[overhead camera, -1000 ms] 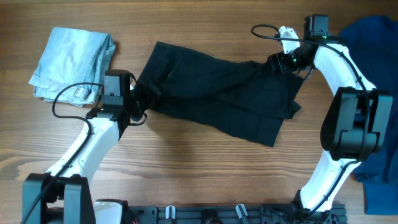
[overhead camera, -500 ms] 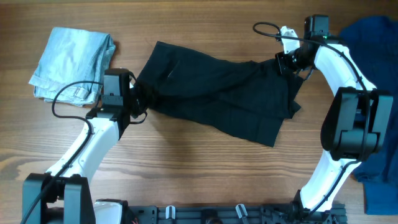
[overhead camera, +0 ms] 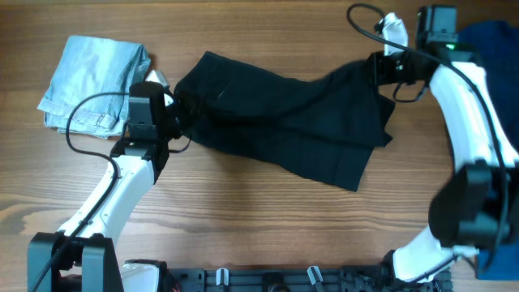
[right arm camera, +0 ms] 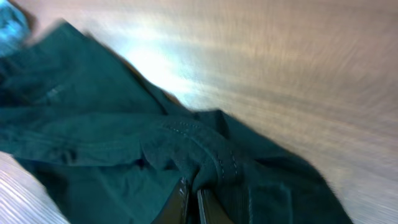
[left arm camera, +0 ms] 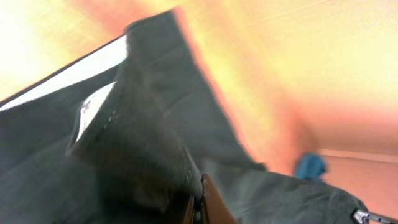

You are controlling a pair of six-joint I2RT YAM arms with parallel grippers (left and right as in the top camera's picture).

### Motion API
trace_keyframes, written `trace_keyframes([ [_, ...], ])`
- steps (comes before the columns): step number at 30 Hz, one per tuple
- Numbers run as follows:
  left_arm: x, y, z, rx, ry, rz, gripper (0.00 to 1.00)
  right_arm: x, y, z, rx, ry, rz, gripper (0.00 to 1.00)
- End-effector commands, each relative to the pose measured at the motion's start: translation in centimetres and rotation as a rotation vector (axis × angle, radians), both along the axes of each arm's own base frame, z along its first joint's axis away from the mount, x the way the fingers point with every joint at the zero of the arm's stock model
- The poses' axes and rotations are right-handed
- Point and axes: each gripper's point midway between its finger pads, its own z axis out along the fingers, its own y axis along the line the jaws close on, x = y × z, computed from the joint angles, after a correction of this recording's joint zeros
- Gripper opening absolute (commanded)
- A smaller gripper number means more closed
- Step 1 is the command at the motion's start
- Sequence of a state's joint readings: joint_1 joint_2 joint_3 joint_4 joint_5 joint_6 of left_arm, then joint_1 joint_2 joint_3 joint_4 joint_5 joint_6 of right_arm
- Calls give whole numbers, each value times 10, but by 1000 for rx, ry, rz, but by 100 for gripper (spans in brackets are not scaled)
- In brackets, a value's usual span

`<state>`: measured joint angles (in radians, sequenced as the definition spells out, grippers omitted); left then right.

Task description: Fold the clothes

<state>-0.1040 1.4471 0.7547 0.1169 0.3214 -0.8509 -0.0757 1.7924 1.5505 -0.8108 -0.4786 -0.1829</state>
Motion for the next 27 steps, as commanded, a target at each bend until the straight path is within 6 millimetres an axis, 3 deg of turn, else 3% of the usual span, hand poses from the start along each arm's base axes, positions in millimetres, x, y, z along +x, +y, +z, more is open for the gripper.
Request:
trace_keyframes([
  [1,13,-13,50,-41,-187,-62,4,-7,-9,43,-17,-88,-70,4],
  [5,26,-8,74,-31,-303,-24,4,-5,-29,47,-94,-93,-177,4],
  [13,54,-2,90,-25,-469,37,4,13,-42,16,-154,-58,-219,4],
  [18,88,-21,79,-37,-498,5,4,28,-54,5,-203,-76,-257,4],
  [23,129,-57,69,-19,-511,-102,4,43,-60,-7,-222,-94,-274,4],
  [27,161,-69,64,-14,-500,-110,4,63,-74,-20,-276,-128,-329,4],
])
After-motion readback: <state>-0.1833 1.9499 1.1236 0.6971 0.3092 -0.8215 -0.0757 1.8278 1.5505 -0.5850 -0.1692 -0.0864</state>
